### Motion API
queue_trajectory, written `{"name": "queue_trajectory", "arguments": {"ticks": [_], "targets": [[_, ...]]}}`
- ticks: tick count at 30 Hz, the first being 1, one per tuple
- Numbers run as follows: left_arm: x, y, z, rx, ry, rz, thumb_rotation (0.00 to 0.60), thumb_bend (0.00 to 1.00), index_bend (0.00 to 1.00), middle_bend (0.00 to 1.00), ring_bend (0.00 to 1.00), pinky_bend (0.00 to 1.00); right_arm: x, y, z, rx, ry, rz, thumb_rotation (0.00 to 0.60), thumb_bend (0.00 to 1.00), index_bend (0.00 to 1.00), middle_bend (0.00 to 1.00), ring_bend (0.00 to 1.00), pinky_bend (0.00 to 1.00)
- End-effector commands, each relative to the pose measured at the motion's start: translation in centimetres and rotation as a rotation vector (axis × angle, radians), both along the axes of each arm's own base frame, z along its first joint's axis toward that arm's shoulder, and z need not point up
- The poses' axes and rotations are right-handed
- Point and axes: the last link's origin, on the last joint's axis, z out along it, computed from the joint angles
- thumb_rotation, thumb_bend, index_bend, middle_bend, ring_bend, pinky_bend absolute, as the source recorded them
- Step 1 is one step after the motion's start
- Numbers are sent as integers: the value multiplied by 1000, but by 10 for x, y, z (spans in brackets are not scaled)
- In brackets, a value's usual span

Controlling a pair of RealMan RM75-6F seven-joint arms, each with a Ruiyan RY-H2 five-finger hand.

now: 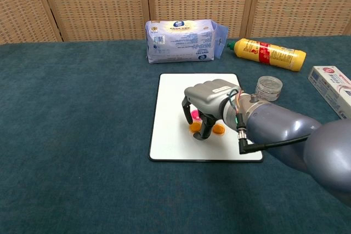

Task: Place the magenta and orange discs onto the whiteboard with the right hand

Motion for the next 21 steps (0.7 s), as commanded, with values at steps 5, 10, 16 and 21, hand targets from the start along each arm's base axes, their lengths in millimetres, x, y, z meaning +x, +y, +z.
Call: {"name": "queue_trajectory", "arguments": {"ticks": [5, 10, 16, 21], "targets": [[0, 0, 0, -2, -1, 0, 600, 0, 0, 0, 0, 0, 3, 2, -2, 9, -17, -2, 600, 361, 495, 908, 925, 1000], [0, -1, 1, 3, -2, -2, 600, 0, 0, 0, 0, 0, 3, 2, -3, 9, -4, -1, 600, 260, 333, 907, 925, 1000], [0, 0, 1, 0, -3, -2, 600, 0, 0, 0, 0, 0, 6, 3, -2, 7, -16, 1, 600, 234, 218, 905, 925, 1000], [-1, -1, 2, 2, -7, 1, 600, 0, 0, 0, 0, 0, 19, 6, 25, -37, -96, 41, 600, 234, 217, 905, 925, 1000]]}}
